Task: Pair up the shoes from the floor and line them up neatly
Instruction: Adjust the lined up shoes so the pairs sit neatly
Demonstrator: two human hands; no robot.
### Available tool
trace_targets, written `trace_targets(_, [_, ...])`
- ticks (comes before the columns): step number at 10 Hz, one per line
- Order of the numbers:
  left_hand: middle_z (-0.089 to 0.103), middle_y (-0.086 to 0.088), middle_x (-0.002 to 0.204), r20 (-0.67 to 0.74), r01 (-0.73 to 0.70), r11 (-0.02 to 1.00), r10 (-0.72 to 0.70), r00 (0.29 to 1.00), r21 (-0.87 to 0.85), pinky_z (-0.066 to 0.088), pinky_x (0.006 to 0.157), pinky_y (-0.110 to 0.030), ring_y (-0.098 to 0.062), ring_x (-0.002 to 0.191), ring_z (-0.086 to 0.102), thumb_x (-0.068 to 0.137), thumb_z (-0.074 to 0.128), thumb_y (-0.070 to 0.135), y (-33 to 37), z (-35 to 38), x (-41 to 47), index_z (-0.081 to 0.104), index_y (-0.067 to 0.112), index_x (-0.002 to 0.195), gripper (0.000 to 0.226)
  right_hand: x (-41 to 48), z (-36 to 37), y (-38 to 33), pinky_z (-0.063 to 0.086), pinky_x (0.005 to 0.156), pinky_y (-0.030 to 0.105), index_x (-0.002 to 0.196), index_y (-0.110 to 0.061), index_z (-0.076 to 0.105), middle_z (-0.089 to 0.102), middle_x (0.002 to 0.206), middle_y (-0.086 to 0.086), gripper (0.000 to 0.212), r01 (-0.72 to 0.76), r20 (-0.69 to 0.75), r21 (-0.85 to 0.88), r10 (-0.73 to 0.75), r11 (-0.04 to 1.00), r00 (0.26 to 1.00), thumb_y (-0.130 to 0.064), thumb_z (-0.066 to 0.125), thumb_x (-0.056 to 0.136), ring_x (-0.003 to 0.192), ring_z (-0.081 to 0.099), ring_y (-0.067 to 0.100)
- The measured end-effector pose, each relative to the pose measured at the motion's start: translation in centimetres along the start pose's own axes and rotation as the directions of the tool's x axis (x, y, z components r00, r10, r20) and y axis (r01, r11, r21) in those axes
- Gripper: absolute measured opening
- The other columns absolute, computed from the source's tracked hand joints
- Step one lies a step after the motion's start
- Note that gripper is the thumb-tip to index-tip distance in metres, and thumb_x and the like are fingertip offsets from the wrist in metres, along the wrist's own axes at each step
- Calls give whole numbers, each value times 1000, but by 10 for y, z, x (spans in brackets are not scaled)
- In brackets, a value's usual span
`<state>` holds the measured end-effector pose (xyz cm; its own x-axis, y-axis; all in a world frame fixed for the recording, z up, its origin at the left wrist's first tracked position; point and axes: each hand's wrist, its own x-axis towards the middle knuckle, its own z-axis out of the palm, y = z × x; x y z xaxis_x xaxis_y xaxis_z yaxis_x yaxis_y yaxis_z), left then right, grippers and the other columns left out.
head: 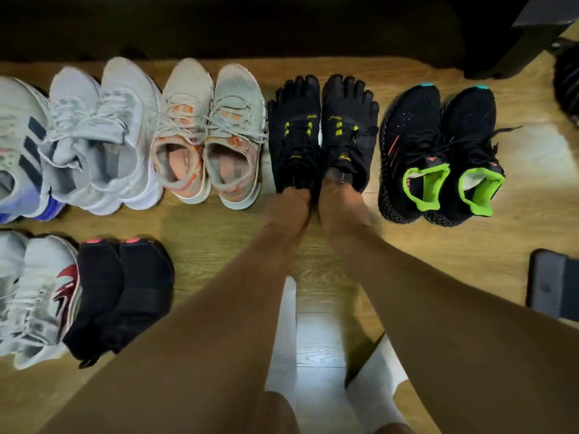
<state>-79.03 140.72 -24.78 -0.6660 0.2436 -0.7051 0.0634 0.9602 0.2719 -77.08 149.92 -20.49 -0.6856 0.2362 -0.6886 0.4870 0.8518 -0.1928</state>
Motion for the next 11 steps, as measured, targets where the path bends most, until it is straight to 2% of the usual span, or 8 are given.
trace_targets(2, [65, -15, 116, 38, -117, 984, 123, 992, -135, 46, 84, -35, -35, 109, 60, 93, 54, 25, -6, -1, -15, 63, 11, 121, 33, -7, -1, -12, 42, 92, 42, 133, -5, 39, 45, 132, 15, 37, 2, -76, -80, -8, 997, 997, -9, 37, 97, 122, 41, 33])
trace_targets(3, [63, -10, 109, -151, -243, 952, 216, 964, -187, 52, 76, -40, -31, 96, 63, 83, 49, 38, -21, -19, -38, 62, 13, 118, 45, -18, -6, -35, 43, 93, 43, 133, -13, 41, 43, 130, 10, 38, 146, -127, -53, -152, 988, 980, -12, 38, 95, 119, 42, 32])
trace_targets(4, [55, -11, 111, -333, -236, 961, 177, 926, -146, 51, 63, -45, -32, 86, 61, 79, 52, 30, -53, -48, -58, 58, 9, 115, 42, -28, -11, -72, 46, 90, 42, 136, -16, 41, 47, 131, 7, 44, 292, -83, 9, -291, 956, 953, -8, 39, 93, 120, 46, 30])
trace_targets(5, [46, -11, 126, -413, -35, 988, -31, 910, -152, 48, 66, -43, -34, 94, 58, 84, 58, 17, -101, -74, -63, 51, 9, 122, 39, -30, -6, -115, 43, 89, 40, 132, -13, 44, 47, 131, 11, 41, 366, -6, 37, -366, 930, 931, -6, 41, 92, 120, 47, 33])
trace_targets(6, [45, -10, 135, -333, 111, 984, -153, 930, -143, 45, 80, -41, -33, 111, 54, 86, 60, 17, -148, -79, -48, 45, 11, 131, 48, -18, 9, -145, 43, 91, 41, 132, -6, 42, 44, 132, 18, 39, 356, 98, -21, -352, 934, 931, -2, 38, 93, 122, 44, 36])
trace_targets(8, [64, -13, 113, -199, 155, 955, -208, 958, -253, 51, 82, -38, -32, 101, 62, 91, 56, 19, -172, -62, 1, 57, 14, 119, 29, 4, 37, -164, 46, 92, 44, 134, 1, 42, 47, 129, 26, 42, 234, 139, -126, -216, 964, 966, 4, 38, 92, 120, 48, 40])
trace_targets(9, [58, -14, 131, -161, 162, 888, -252, 954, -429, 39, 97, -29, -31, 122, 52, 100, 42, 25, -161, -53, -3, 56, 9, 129, 36, 3, 36, -161, 46, 90, 43, 135, -1, 42, 50, 127, 24, 40, 232, 120, -172, -214, 957, 970, -1, 36, 95, 118, 51, 39])
trace_targets(11, [52, -24, 130, -21, 154, 973, -160, 987, -170, 43, 89, -41, -41, 115, 53, 103, 33, 26, -157, -70, -21, 26, 18, 150, 48, -1, 20, -160, 38, 101, 42, 144, -9, 30, 42, 140, 20, 44, 240, 255, -177, -192, 954, 948, -18, 32, 101, 129, 41, 38])
